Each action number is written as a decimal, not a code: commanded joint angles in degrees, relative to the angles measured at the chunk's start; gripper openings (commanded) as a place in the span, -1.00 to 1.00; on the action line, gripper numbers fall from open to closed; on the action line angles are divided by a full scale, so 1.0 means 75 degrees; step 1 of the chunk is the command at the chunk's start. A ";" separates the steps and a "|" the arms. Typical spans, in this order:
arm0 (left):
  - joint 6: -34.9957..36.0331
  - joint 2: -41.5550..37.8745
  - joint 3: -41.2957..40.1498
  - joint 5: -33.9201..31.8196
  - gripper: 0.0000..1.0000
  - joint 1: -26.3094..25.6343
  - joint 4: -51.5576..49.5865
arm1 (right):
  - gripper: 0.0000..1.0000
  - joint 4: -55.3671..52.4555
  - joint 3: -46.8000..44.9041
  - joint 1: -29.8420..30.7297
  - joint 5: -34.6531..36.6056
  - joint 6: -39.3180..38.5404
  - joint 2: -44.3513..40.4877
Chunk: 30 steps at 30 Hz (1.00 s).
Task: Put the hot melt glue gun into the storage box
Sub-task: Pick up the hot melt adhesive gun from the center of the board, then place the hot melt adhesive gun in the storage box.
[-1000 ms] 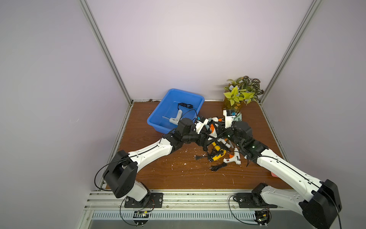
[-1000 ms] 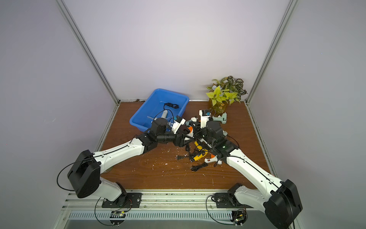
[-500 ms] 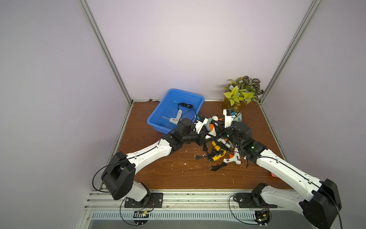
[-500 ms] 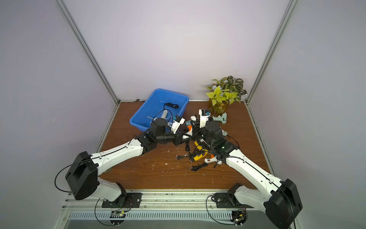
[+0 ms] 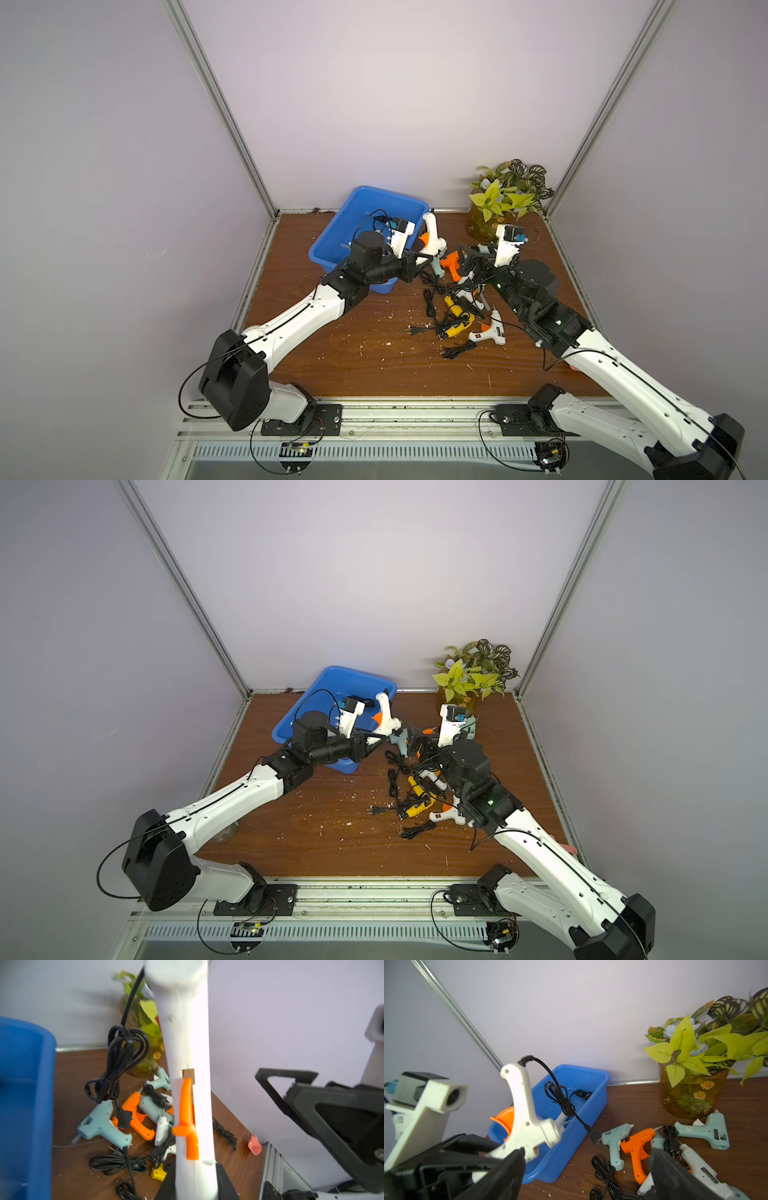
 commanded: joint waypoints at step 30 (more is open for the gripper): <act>0.0834 0.4467 0.3220 0.1003 -0.99 0.3049 -0.1354 | 0.99 -0.1727 0.0235 -0.0051 0.2031 0.0413 0.1107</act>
